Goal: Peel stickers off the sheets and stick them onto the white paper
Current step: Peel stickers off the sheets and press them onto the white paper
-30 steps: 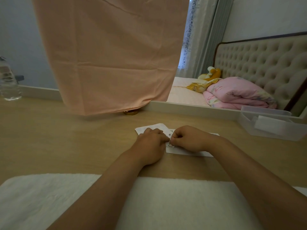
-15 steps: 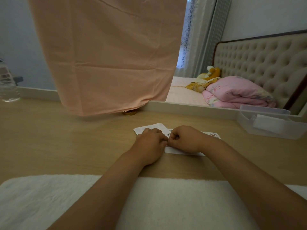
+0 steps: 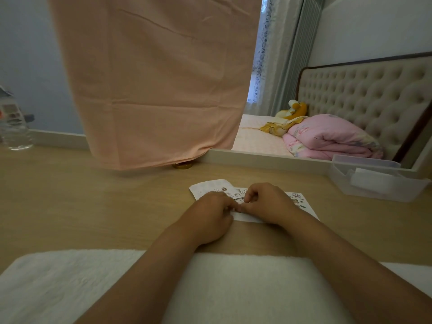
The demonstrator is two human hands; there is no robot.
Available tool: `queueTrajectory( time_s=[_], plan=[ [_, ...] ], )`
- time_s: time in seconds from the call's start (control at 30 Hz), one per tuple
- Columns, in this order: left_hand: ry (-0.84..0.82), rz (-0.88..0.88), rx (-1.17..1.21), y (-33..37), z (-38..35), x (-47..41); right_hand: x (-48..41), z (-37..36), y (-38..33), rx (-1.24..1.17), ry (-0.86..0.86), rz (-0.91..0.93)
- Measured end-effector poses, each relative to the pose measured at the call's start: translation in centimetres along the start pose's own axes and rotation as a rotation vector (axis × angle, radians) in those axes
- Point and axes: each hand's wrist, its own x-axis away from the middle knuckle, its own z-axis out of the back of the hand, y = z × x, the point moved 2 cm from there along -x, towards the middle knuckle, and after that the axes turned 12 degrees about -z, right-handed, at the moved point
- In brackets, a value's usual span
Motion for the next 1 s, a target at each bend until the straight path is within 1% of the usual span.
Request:
queueTrajectory(
  time_s=[0.1, 0.23, 0.3, 0.43, 0.53, 0.6, 0.7, 0.8, 0.87, 1.0],
  plan=[
    [-0.118, -0.012, -0.034, 0.0, 0.2, 0.1, 0.2, 0.0, 0.4, -0.051, -0.008, 0.036],
    [-0.224, -0.017, -0.127, 0.3, 0.2, -0.2, 1.0, 1.1, 0.9, -0.182, 0.004, 0.085],
    [-0.267, -0.002, -0.155, 0.5, 0.3, -0.2, 2.0, 1.1, 0.9, -0.088, 0.000, 0.165],
    [-0.299, 0.001, -0.200, 0.7, 0.2, -0.4, 3.8, 0.1, 0.8, 0.301, -0.021, 0.360],
    [-0.319, 0.024, -0.253, 0.8, -0.1, -0.4, 4.4, 0.0, 1.0, 0.442, 0.005, 0.417],
    [-0.307, 0.057, -0.277, 0.9, -0.3, -0.4, 4.7, -0.1, 1.2, 0.478, 0.026, 0.431],
    [-0.191, 0.074, -0.293, 1.0, -0.4, -0.5, 4.6, -0.3, 1.3, 0.481, 0.049, 0.429],
    [-0.112, 0.008, -0.277, 0.7, -1.0, -0.4, 4.5, -0.3, 1.3, 0.388, 0.029, 0.391],
    [-0.107, -0.038, -0.281, 0.7, -1.6, -0.3, 4.4, -0.4, 1.4, 0.348, 0.031, 0.377],
    [-0.116, -0.034, -0.314, 1.1, -1.6, -0.1, 4.2, -0.6, 1.4, 0.321, 0.040, 0.346]
  ],
)
